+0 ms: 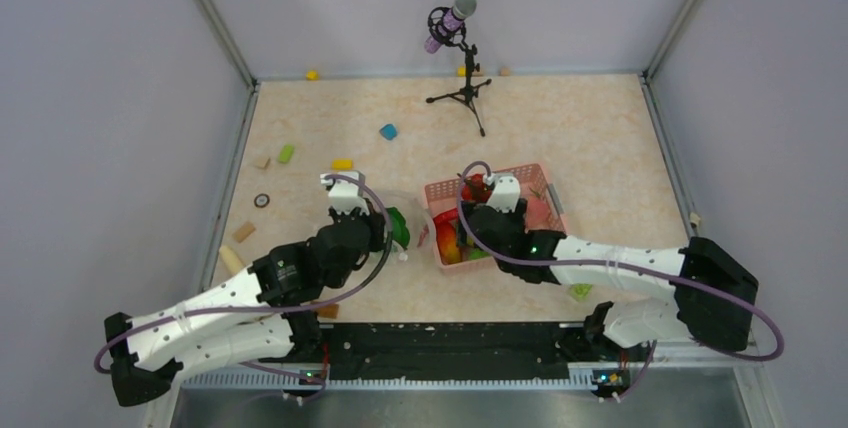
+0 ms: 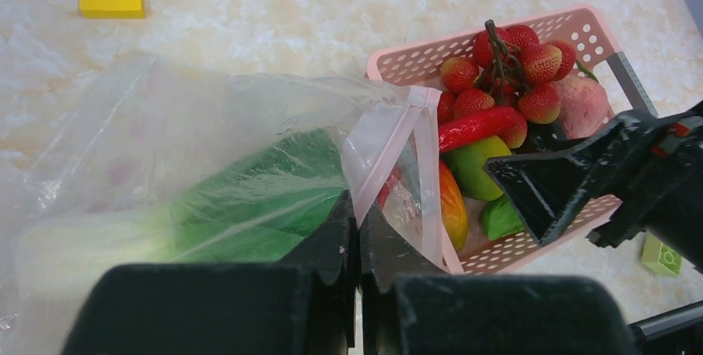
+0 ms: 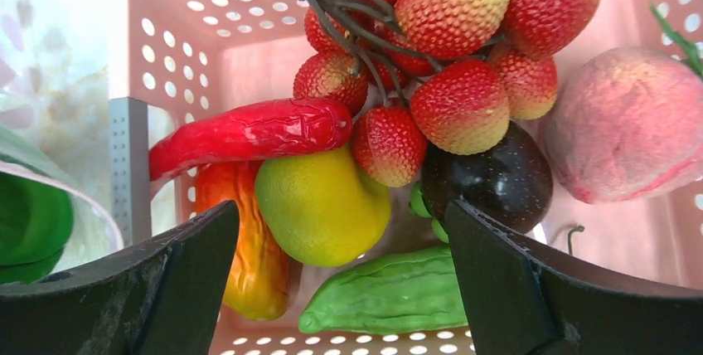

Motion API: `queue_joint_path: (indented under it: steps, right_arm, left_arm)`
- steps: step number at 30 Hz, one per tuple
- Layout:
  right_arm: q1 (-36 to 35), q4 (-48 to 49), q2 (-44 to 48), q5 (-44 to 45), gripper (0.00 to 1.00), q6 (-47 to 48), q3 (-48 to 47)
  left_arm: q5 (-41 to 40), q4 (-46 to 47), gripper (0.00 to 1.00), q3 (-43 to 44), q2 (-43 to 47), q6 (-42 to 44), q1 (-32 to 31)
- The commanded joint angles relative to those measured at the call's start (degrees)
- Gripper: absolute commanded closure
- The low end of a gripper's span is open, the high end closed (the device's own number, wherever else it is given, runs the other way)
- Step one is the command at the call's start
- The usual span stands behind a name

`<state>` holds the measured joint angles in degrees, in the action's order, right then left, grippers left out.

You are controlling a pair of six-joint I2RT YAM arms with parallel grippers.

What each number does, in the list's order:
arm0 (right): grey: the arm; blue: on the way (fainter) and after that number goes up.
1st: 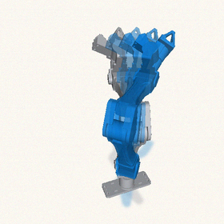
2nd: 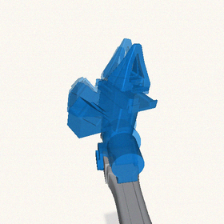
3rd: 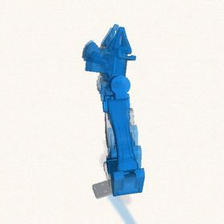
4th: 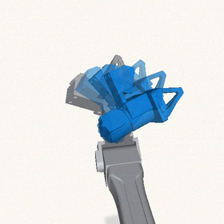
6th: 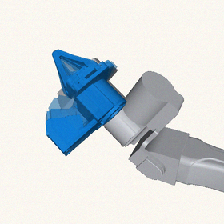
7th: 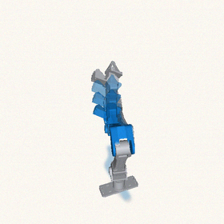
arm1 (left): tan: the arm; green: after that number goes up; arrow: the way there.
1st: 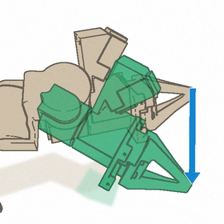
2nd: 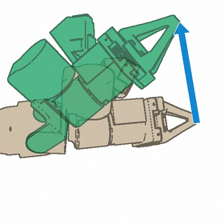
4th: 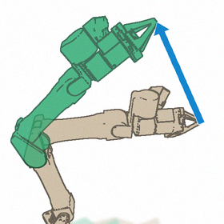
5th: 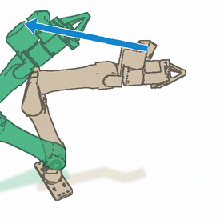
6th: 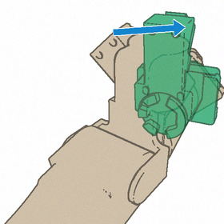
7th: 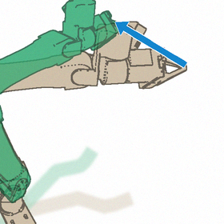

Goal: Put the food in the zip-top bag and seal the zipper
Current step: Pick up the fake fruit from the bin.

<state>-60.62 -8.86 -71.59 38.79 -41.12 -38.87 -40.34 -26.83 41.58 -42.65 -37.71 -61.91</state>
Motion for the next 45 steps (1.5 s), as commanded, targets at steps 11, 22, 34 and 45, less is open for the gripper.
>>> queue_joint_path:
  steps: [11,22,34,45]
  right_arm:
    - [0.18,2.17,-12.00,-0.81,0.19,-0.22,-6.07]
    - [0.22,-2.93,-11.13,4.79,0.51,-5.31,-6.01]
    - [0.24,-4.05,6.50,10.01,0.65,-9.91,3.48]
    - [0.24,1.40,30.98,11.03,0.64,-1.00,9.50]
  left_arm:
    - [-0.88,2.89,1.00,-2.87,4.56,0.26,0.12]
    - [-0.87,3.60,1.00,-3.63,4.61,0.11,0.10]
    - [-0.44,3.88,1.00,-3.77,4.13,0.05,0.11]
    - [-0.02,3.89,1.00,-3.88,4.65,0.16,0.04]
